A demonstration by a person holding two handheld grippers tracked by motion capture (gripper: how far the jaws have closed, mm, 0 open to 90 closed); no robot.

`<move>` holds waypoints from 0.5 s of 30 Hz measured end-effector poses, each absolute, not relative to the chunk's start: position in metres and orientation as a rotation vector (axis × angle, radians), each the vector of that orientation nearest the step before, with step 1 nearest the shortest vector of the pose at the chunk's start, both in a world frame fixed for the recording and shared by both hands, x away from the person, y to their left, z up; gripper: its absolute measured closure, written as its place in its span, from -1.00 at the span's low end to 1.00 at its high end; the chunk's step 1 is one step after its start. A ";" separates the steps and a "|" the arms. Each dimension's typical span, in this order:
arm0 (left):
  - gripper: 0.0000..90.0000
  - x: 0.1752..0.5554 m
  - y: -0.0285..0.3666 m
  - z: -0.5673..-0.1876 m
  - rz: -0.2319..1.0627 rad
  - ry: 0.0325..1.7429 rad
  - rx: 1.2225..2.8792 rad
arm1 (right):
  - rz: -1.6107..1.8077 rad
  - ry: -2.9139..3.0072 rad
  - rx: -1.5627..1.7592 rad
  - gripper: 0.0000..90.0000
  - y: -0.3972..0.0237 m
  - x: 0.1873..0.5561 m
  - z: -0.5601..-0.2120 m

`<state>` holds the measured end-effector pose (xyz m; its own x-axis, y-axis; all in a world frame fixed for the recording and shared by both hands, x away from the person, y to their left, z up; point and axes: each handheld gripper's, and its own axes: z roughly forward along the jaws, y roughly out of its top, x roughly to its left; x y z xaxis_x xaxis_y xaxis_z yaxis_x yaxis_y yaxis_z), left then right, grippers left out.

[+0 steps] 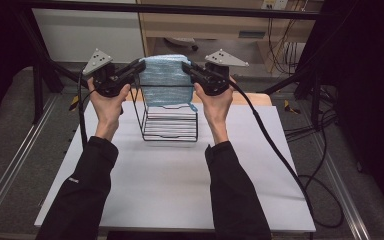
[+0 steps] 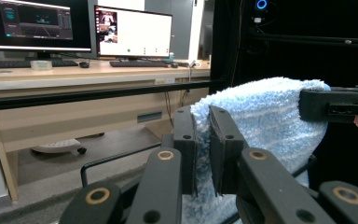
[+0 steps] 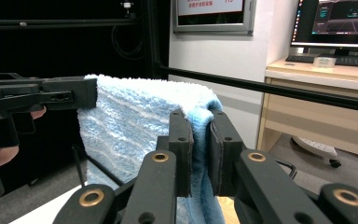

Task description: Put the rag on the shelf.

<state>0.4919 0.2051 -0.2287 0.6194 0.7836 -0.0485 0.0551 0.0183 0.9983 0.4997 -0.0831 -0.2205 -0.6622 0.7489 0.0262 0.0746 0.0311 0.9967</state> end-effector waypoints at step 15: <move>0.82 0.477 0.208 -0.232 0.640 0.706 1.529 | 1.646 1.852 0.794 0.81 -0.087 0.487 -0.225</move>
